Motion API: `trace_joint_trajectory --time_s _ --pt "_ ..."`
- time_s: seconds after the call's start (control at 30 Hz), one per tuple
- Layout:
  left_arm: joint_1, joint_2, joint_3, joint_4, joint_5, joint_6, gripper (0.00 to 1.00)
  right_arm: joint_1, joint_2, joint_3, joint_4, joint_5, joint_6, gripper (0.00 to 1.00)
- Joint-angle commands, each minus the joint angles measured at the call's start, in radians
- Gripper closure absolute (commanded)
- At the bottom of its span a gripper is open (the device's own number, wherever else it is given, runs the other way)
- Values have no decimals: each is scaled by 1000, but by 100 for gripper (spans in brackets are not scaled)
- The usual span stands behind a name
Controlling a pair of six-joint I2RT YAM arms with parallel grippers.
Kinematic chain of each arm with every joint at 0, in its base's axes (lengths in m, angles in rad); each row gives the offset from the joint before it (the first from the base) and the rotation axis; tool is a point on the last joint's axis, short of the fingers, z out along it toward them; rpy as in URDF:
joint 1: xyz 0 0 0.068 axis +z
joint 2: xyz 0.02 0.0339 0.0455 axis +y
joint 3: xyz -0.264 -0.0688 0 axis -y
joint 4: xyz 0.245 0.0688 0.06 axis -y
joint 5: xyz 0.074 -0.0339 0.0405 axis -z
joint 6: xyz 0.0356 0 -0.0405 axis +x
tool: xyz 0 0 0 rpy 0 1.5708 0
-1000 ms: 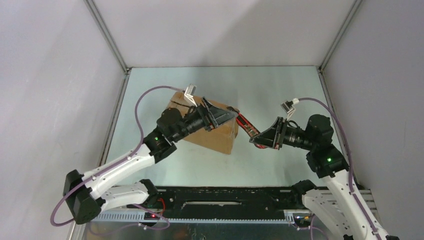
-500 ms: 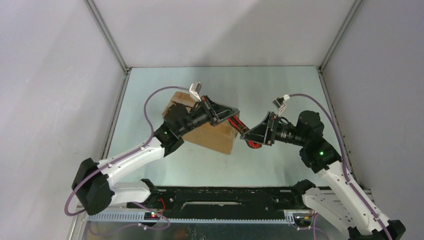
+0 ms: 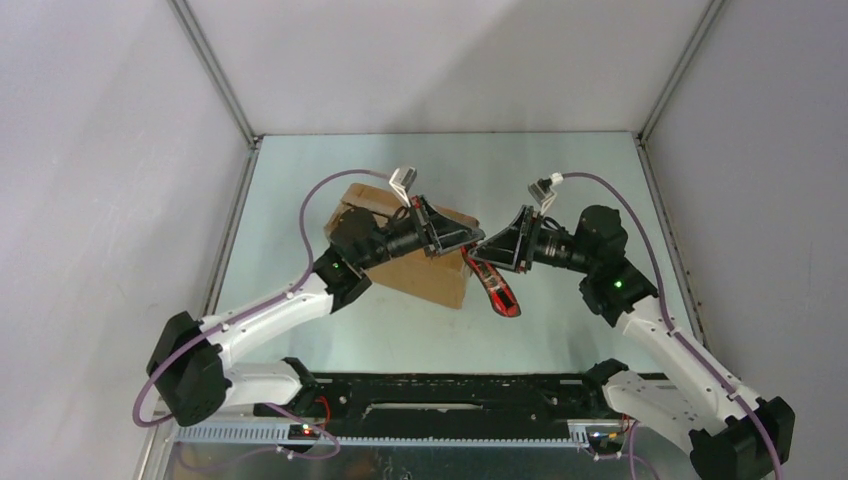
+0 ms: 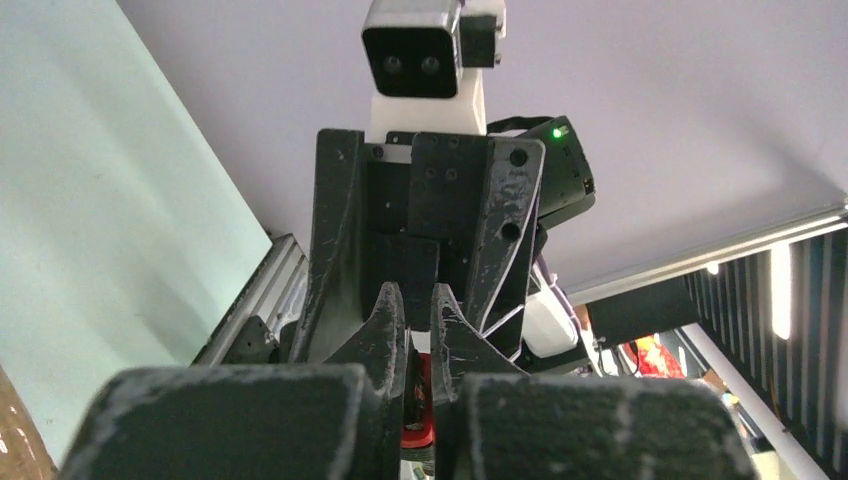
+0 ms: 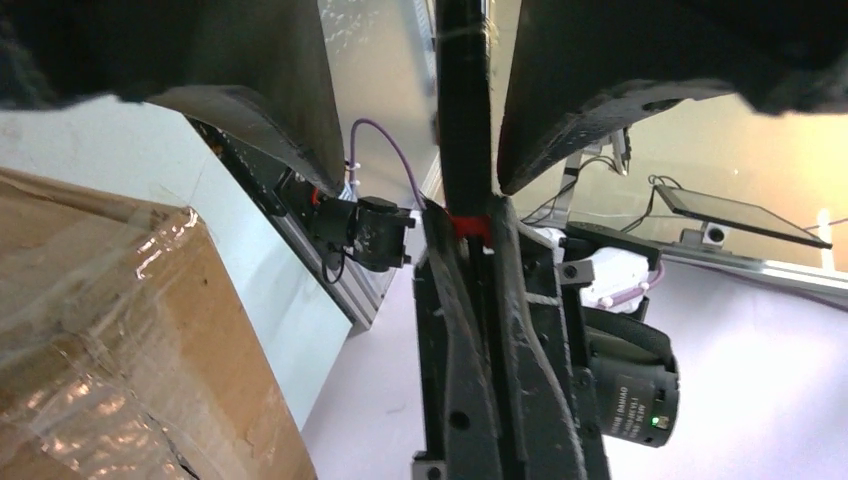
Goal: Unpack the express box
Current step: Adjust the knife.
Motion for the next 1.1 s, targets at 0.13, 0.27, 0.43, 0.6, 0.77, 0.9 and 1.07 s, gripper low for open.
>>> trace_joint_trajectory --time_s 0.13,0.27,0.43,0.6,0.77,0.9,1.07 --pt "-12 4 39 40 27 37 100 40 25 0 177 -26 65 62" --pt "-6 7 42 32 -17 53 100 68 7 -18 180 -23 69 65" --pt "10 6 43 34 -59 64 100 70 -15 -42 182 -37 74 62" --pt "7 35 75 31 -19 68 100 51 -27 -46 173 -33 76 69" --pt "-6 36 77 1 -31 90 100 37 -5 -47 232 -24 111 79" --pt "-1 22 97 -90 -53 144 69 20 -13 -67 231 -21 127 100" --pt "17 -73 150 -407 -150 341 0 -151 -89 -99 4 -39 32 100"
